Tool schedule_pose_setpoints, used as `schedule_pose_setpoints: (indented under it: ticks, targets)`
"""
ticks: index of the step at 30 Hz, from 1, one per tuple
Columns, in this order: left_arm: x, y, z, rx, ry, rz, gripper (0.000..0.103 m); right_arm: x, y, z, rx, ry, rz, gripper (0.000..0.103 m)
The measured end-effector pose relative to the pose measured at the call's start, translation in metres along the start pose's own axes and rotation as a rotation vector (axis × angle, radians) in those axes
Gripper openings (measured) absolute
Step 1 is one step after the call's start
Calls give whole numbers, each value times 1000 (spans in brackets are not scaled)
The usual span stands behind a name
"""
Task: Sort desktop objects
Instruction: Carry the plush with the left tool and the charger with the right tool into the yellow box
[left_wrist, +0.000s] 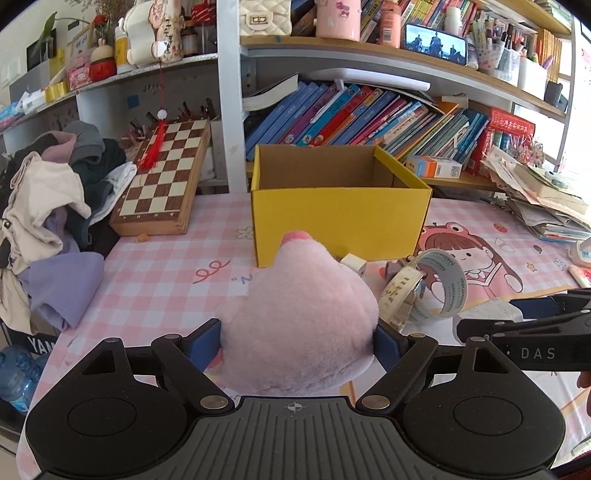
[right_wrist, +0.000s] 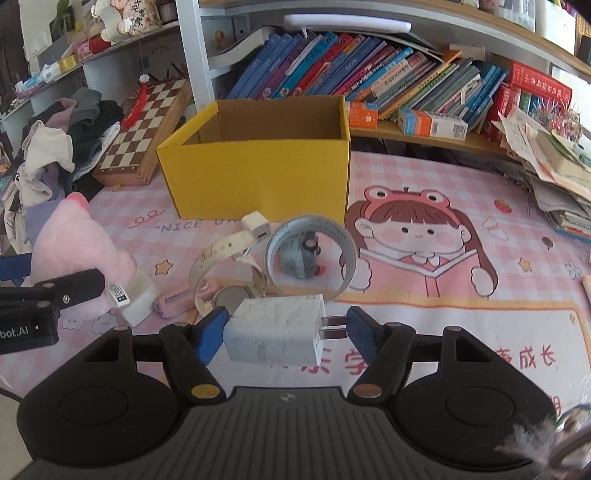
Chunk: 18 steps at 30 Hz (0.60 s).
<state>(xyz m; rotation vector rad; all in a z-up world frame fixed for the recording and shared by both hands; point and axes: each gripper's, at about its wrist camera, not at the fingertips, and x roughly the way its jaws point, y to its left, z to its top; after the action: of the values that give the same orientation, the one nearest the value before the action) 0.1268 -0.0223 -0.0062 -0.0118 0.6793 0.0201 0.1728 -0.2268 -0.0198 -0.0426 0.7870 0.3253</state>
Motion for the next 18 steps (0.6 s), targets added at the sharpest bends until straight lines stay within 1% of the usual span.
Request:
schedule_pose_setpoints:
  ticks: [6, 12, 18]
  targets:
    - [-3, -8, 6, 6, -22, 16, 85, 1, -5, 9, -29, -23, 25, 69]
    - [3, -16, 14, -6, -23, 29, 85, 5, -13, 17, -52, -43, 47, 69]
    - [11, -27, 20, -10, -17, 48, 86, 14, -26, 22, -60, -33, 76, 69]
